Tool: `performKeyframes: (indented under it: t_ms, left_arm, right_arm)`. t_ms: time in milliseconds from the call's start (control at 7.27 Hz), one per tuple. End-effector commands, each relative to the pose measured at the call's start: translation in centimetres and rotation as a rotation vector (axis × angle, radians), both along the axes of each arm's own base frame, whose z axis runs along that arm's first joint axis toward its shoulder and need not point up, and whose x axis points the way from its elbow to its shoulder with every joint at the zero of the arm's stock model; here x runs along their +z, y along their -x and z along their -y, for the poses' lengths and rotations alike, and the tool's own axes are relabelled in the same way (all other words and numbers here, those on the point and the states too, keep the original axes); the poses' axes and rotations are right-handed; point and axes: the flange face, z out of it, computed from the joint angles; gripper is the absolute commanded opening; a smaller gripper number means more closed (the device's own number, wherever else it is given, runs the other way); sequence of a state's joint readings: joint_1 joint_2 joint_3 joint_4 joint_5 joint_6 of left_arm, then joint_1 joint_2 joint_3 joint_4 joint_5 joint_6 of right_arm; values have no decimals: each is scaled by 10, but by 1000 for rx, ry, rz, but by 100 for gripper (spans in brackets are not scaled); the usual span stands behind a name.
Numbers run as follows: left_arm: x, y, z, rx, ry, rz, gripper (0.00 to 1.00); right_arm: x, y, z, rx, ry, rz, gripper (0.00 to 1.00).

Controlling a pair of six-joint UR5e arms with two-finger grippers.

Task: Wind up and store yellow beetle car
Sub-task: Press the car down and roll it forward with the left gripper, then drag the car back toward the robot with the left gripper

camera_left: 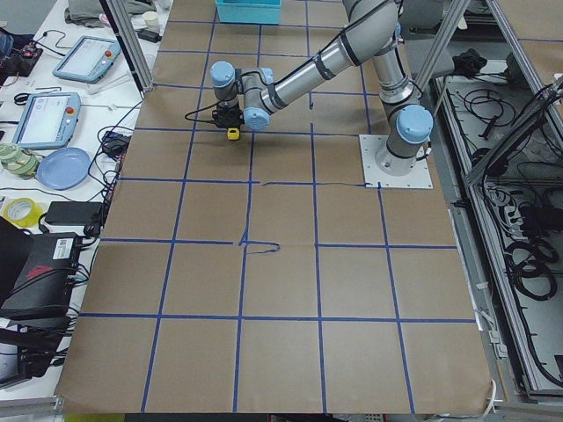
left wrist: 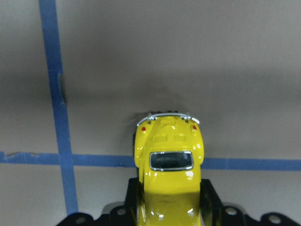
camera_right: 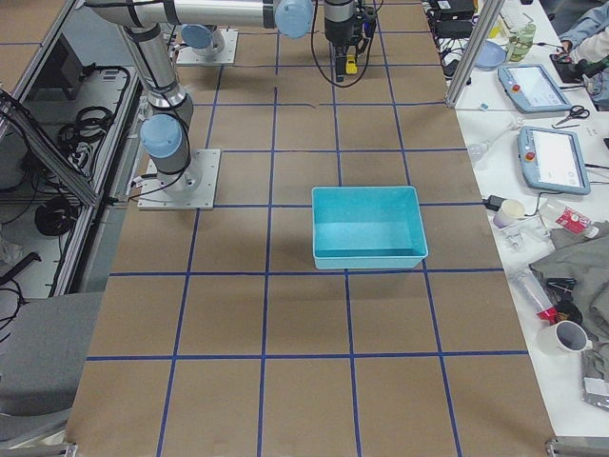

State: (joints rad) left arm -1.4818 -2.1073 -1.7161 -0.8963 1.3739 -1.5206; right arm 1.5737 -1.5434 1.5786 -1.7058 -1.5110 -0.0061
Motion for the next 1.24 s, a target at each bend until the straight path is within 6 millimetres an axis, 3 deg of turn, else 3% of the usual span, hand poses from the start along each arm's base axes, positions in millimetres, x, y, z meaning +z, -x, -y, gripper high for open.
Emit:
performKeyframes:
  t_ms: [0,550,1100]
  left_arm:
    - [-1,-10,1,-16,3,1,0]
    - [-3,-52,2,-36,-11,-4,0]
    - [-4,-61,2,-74,-6,-3,0]
  right_arm:
    - [0,1,0,-1,0,0,100]
    - [0,1,0,-1,0,-1,100]
    - [-1,1,0,0,-2,-2,100]
